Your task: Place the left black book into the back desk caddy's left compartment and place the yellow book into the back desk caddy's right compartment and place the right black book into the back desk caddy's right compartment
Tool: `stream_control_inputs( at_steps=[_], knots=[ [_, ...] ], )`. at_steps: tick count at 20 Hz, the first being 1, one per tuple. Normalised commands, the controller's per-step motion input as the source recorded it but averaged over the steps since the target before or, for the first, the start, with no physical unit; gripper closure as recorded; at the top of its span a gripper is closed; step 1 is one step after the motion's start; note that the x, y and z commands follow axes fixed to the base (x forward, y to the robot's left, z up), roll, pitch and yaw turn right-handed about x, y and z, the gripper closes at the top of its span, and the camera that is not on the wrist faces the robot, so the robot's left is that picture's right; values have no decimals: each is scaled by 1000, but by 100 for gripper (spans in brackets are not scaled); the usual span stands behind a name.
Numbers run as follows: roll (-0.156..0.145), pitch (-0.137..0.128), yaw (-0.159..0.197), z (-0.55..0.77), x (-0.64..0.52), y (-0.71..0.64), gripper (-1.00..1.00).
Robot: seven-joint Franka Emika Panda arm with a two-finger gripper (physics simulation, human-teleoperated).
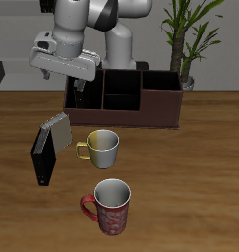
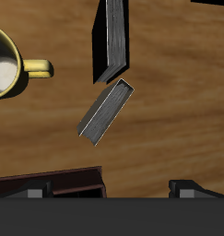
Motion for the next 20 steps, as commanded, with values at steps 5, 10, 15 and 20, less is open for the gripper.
stream_control_inputs(
  at_steps=[5,10,15,20],
  knots=[
    [-8,-29,17,135,326,-380,-100],
    [48,-53,-6,-6,146,-339,-100],
    [62,-73,3,-61,25,-280,-100],
    [123,-34,27,-65,5,-62,-100]
  ],
)
